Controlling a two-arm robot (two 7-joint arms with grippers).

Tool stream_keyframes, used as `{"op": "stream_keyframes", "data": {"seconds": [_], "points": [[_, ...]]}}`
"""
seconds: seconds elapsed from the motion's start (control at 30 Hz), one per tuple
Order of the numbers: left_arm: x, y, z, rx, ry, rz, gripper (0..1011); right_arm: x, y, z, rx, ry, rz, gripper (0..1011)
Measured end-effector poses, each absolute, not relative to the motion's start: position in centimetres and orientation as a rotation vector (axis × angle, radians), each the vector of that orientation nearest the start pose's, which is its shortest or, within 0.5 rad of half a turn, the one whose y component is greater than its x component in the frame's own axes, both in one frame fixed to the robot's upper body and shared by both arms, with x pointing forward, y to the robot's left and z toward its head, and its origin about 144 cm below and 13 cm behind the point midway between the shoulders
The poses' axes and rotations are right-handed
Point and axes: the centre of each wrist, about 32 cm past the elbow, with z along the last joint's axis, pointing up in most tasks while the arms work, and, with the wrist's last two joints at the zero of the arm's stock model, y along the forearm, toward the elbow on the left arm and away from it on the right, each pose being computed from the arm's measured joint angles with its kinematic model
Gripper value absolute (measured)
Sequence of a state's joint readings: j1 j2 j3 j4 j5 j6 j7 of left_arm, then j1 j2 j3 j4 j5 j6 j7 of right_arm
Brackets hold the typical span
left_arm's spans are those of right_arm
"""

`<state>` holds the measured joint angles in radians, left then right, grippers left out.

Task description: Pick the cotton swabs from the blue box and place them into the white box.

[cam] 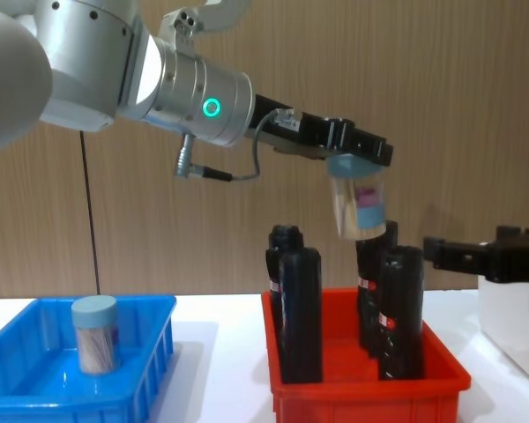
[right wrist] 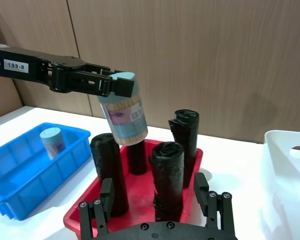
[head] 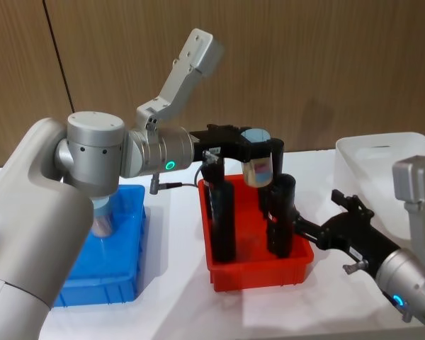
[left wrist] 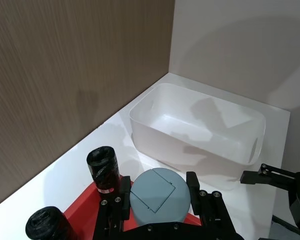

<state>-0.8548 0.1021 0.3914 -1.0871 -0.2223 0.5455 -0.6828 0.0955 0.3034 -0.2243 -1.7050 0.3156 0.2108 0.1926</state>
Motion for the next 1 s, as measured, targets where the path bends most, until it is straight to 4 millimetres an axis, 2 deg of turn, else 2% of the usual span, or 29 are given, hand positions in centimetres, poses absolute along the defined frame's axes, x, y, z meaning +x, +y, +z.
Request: {"op": "stream_keyframes", "data": {"seconds": [1.0], "points": [[65.0, 16.4, 133.9, 0.262, 0.130, 0.637, 670, 51.5, -21.2, 122.4, -0.029, 0.084, -1.016, 1001]]}}
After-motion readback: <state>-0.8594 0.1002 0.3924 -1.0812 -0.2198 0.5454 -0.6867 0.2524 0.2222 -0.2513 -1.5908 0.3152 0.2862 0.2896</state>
